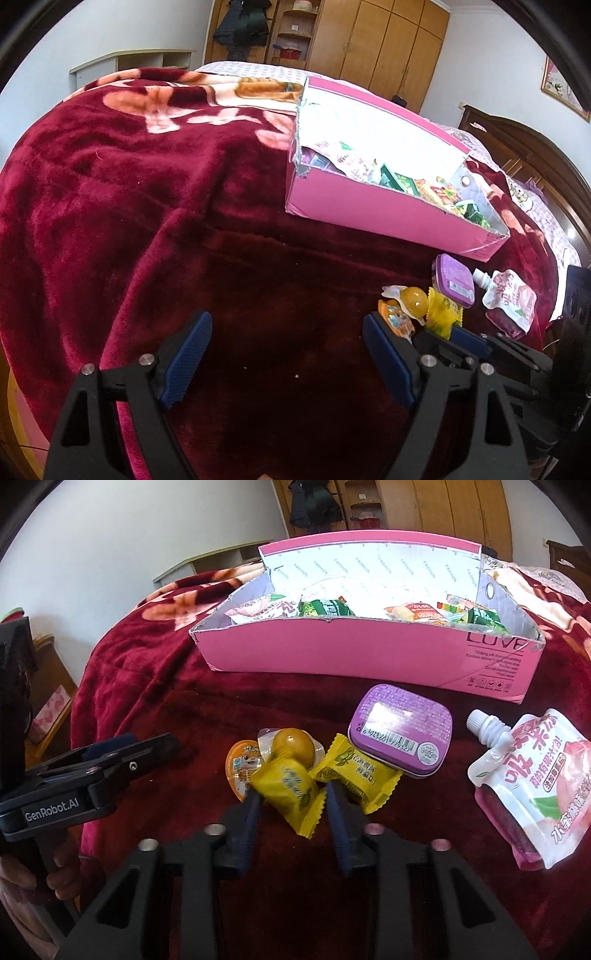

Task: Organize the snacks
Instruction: 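Grasp a yellow candy packet with the right tool while the left tool grasps an orange jelly cup, then carry the jelly cup and yellow candy over the pink box with both tools, then lower both items into the box and open both tools, then withdraw both tools from the box toward the remaining snacks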

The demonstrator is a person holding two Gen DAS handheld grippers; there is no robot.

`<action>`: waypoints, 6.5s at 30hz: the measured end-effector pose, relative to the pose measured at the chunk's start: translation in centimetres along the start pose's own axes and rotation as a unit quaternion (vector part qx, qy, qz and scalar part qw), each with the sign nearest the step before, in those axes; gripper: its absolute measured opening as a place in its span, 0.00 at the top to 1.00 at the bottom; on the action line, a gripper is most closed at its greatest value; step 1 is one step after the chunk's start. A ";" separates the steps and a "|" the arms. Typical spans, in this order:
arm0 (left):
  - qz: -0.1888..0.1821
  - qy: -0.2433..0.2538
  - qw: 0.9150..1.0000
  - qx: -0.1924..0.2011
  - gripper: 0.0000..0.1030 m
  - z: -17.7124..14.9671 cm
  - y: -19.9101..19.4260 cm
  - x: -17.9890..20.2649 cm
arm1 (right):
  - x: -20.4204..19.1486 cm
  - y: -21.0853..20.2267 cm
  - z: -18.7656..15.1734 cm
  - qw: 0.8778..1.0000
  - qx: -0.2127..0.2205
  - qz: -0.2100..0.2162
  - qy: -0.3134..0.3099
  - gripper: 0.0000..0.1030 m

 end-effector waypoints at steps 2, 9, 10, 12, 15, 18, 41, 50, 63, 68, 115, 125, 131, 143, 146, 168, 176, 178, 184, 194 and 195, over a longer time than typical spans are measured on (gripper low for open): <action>-0.004 0.001 1.000 -0.001 0.15 0.0 0.0 0.2 | 0.3 -0.2 -0.1 1.000 0.002 0.005 0.008 0.75; -0.013 0.015 1.000 -0.002 0.15 -0.2 0.2 1.9 | 1.5 -2.1 -0.9 1.000 0.011 0.007 0.022 0.76; -0.017 0.018 1.000 -0.004 0.15 -0.2 0.3 2.2 | 1.7 -2.4 -1.1 1.000 0.012 0.007 0.023 0.77; -0.020 0.024 0.999 -0.010 0.15 -0.4 0.7 2.9 | 2.3 -3.0 -1.5 1.000 0.012 0.004 0.027 0.77; -0.024 0.037 0.999 -0.018 0.17 -0.7 1.2 3.9 | 2.9 -3.4 -2.0 0.999 0.007 0.000 0.033 0.76; -0.031 0.050 0.998 -0.026 0.22 -0.9 1.9 5.0 | 3.4 -3.8 -2.3 0.999 0.009 0.005 0.039 0.76; -0.013 0.104 0.994 -0.019 0.69 -1.9 4.6 7.0 | 4.8 -2.7 -3.5 0.996 0.018 0.044 0.072 0.76; -0.035 0.099 0.995 -0.005 0.69 -2.0 2.6 6.6 | 4.8 -3.1 -3.9 0.996 0.027 0.038 0.076 0.76; -0.054 0.084 0.995 0.031 0.69 -1.3 -0.7 6.3 | 3.6 -4.9 -3.8 0.995 0.037 0.040 0.080 0.78; -0.056 0.080 0.994 0.043 0.69 -0.5 -1.7 6.3 | 3.5 -5.8 -3.1 0.995 0.045 0.042 0.075 0.78; -0.028 0.113 0.991 0.072 0.69 15.6 6.1 5.4 | 5.9 -3.6 12.8 0.998 0.037 0.005 0.054 0.78; -0.021 0.108 0.993 0.042 0.69 16.3 10.0 4.5 | 5.5 0.3 13.7 0.999 0.007 -0.010 0.040 0.78; -0.015 0.097 0.995 0.029 0.69 16.1 11.2 3.8 | 5.2 2.0 13.6 0.999 -0.006 -0.018 0.034 0.78; -0.016 0.102 0.994 0.030 0.59 15.9 10.7 3.9 | 5.6 3.4 13.4 0.999 -0.027 -0.016 0.042 0.78; -0.013 0.107 0.994 0.035 0.55 15.8 10.0 4.2 | 5.7 3.2 13.5 0.998 -0.025 -0.020 0.045 0.71; -0.039 0.100 0.993 0.050 0.55 12.0 3.0 5.7 | 5.8 -1.5 12.1 0.998 0.003 -0.005 0.065 0.57; -0.052 0.102 0.993 0.039 0.55 9.7 1.9 6.7 | 5.5 -3.8 10.0 0.998 0.003 0.010 0.068 0.57; -0.056 0.100 0.993 0.036 0.55 9.1 1.8 7.0 | 5.6 -4.2 9.6 0.998 0.004 0.009 0.070 0.57; -0.054 0.103 0.993 0.025 0.55 7.7 1.7 7.4 | 5.9 -5.9 7.9 0.997 0.013 0.003 0.072 0.57; -0.049 0.083 0.995 -0.005 0.54 4.8 2.9 7.2 | 7.1 -7.2 4.9 0.997 0.020 -0.012 0.077 0.57; -0.049 0.081 0.996 -0.009 0.54 4.5 3.1 7.2 | 7.3 -7.3 4.5 0.997 0.018 -0.014 0.079 0.57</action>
Point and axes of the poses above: each gripper's, at about its wrist camera, not at the fingertips, and y roughly the way its jaws point, x to its right, z to its top, the point moved 2 cm from there along y, roughly the way its jaws point, and after that the axes turned 10 degrees about -z, right-handed, at the moved point
